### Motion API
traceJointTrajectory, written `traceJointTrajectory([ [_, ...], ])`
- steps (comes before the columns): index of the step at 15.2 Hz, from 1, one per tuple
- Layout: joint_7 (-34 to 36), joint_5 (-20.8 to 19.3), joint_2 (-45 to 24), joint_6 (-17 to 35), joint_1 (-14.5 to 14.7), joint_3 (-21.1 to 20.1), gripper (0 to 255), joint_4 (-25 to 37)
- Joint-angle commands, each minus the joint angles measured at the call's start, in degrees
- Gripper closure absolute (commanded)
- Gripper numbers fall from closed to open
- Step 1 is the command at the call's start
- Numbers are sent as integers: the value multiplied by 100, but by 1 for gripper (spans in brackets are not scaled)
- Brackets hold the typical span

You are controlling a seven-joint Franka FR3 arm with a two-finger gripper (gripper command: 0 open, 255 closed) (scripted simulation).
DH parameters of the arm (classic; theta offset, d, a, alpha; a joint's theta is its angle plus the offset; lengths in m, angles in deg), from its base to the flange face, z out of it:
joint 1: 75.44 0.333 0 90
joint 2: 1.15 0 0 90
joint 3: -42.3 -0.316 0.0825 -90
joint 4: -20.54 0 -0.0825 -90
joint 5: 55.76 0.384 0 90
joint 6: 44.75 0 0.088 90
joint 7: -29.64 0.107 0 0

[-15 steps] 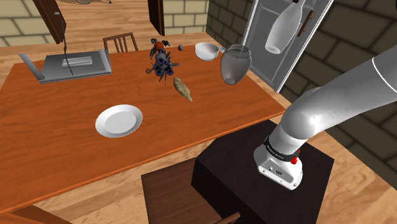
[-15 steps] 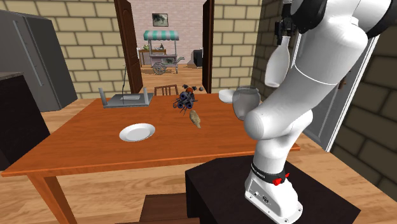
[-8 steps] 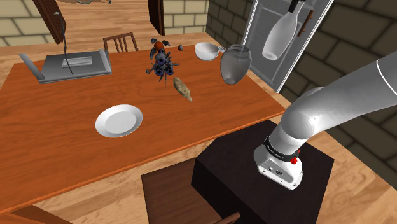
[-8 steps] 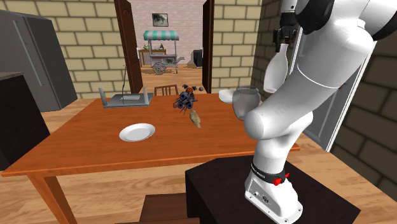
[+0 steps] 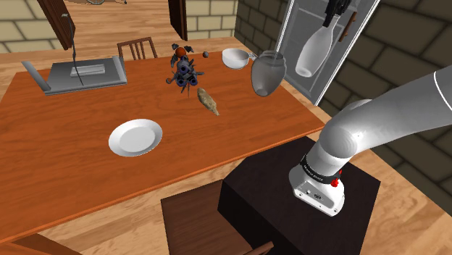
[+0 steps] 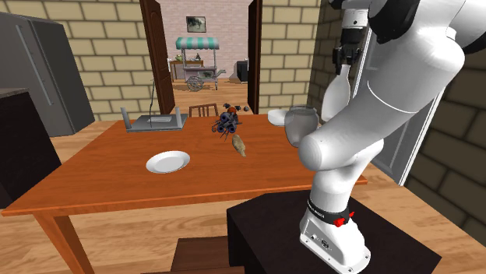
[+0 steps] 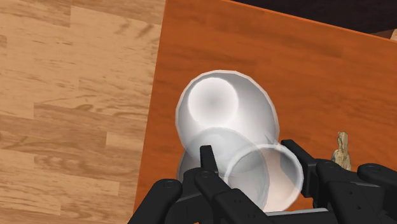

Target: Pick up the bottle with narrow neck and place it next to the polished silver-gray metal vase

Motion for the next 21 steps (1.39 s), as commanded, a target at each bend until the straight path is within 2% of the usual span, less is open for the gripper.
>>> traceJointTrajectory([
  [1,8,-25,37,159,-15,23,255,-187],
  [21,113,-280,259,1635,-156,267,255,-1865],
])
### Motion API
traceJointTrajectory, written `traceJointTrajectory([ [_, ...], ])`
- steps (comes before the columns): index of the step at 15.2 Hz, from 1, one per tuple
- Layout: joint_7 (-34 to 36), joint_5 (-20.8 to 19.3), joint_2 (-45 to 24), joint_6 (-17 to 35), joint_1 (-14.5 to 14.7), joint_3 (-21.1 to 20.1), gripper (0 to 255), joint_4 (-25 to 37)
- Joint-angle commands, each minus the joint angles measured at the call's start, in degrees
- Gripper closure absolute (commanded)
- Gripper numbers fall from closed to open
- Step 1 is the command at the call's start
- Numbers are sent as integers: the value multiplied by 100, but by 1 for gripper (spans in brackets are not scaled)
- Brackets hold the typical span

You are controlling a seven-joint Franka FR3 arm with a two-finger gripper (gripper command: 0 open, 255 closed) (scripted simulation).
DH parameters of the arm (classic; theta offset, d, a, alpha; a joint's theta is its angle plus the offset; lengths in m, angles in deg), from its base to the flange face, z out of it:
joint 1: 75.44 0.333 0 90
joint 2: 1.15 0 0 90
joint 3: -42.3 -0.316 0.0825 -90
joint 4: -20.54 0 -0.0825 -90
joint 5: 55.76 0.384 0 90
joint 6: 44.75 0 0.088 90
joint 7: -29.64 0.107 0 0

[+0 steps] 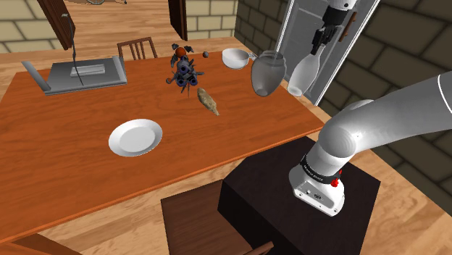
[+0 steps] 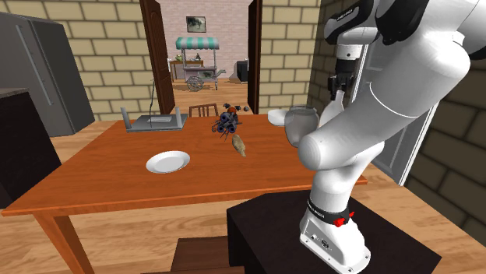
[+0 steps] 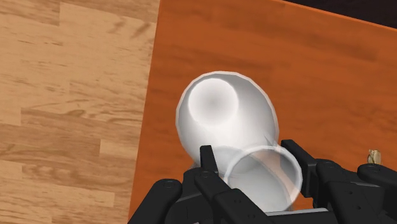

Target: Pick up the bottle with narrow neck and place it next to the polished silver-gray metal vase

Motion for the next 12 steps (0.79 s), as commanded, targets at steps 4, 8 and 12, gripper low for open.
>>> traceJointTrajectory([
  [4,8,-55,-35,399,-17,99,255,-356],
  [8,9,-98,-81,714,-28,185,255,-622],
  [12,4,-137,-153,1036,-32,281,255,-872],
])
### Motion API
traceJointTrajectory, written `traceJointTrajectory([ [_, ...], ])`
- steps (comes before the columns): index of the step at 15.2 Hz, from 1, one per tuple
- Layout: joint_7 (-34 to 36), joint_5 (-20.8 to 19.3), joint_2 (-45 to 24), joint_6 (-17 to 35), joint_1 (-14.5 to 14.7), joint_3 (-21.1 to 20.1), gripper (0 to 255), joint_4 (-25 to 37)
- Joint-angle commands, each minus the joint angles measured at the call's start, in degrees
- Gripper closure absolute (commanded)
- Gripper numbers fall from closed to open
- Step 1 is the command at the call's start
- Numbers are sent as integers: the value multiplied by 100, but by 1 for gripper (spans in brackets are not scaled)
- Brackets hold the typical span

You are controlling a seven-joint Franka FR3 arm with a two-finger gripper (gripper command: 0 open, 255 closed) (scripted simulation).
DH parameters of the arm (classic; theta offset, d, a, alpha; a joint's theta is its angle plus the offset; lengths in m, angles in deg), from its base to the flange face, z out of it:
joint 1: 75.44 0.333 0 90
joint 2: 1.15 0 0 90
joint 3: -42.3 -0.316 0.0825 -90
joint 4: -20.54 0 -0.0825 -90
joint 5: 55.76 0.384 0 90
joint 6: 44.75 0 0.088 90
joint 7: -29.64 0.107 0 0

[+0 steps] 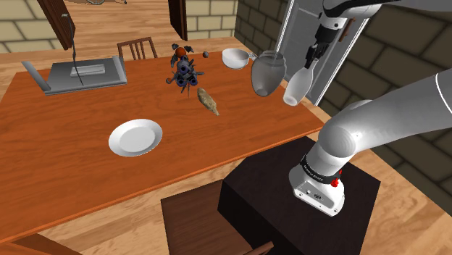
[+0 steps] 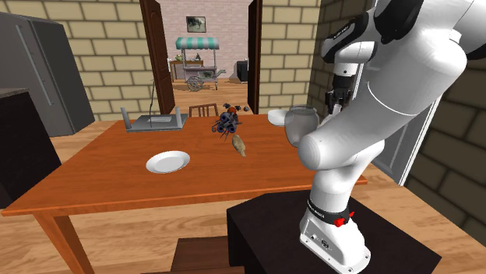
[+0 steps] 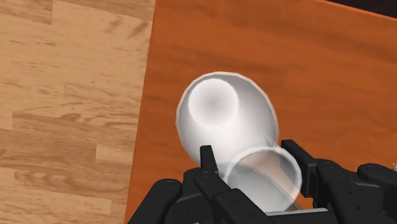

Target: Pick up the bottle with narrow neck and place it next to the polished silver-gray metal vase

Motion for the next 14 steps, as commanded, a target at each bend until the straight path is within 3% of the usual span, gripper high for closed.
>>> traceJointTrajectory([
  [1,2,-14,-48,172,5,47,255,-120],
  [7,-19,-52,-203,636,16,197,255,-430],
  [14,-19,-52,-202,636,16,197,255,-430],
])
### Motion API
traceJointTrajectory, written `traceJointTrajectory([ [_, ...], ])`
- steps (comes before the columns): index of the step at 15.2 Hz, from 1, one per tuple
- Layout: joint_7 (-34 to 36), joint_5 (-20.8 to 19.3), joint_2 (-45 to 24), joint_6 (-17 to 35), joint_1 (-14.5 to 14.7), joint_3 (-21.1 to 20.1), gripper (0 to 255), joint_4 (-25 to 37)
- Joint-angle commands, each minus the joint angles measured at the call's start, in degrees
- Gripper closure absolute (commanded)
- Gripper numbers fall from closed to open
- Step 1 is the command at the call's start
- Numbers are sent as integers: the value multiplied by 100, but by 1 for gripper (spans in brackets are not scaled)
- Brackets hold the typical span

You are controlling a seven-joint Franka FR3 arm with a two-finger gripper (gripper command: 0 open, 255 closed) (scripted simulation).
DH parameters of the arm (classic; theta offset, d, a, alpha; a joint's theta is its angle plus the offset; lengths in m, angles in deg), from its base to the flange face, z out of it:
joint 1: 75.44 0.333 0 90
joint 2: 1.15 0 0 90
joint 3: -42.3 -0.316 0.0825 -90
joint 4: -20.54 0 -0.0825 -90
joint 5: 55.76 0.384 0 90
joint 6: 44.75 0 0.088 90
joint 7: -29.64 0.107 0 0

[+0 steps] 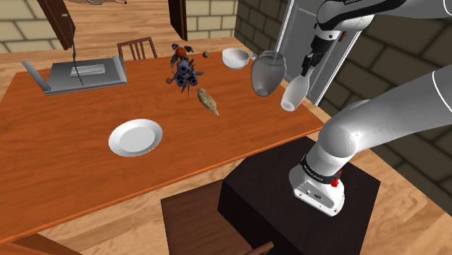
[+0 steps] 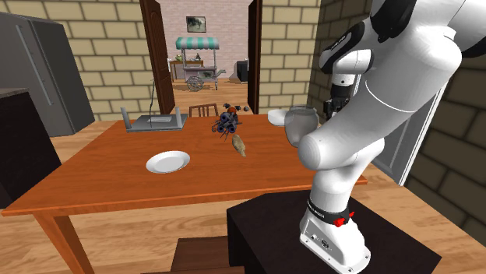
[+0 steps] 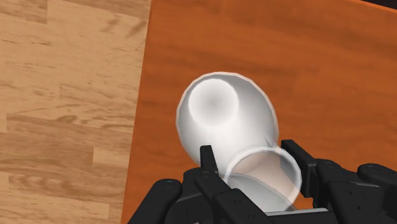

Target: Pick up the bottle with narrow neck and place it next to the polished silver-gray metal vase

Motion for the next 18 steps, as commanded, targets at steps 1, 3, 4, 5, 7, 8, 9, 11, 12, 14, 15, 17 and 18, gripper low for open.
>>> traceJointTrajectory([
  [1,0,0,0,2,0,0,0,0],
  [3,0,0,0,2,0,0,0,0],
  [4,0,0,0,2,0,0,0,0],
  [5,0,0,0,2,0,0,0,0],
  [7,10,11,83,-212,-11,-69,0,133],
  [8,17,26,155,-423,-17,-134,0,273],
  [9,21,45,216,-629,-20,-197,0,419],
  [11,21,62,256,-790,-21,-244,0,539],
  [12,21,62,256,-790,-22,-245,0,538],
  [14,21,62,256,-790,-22,-245,0,539],
  [15,21,62,256,-790,-22,-244,0,539],
  [17,21,62,256,-790,-22,-244,0,539],
  [18,21,62,255,-788,-22,-244,0,538],
])
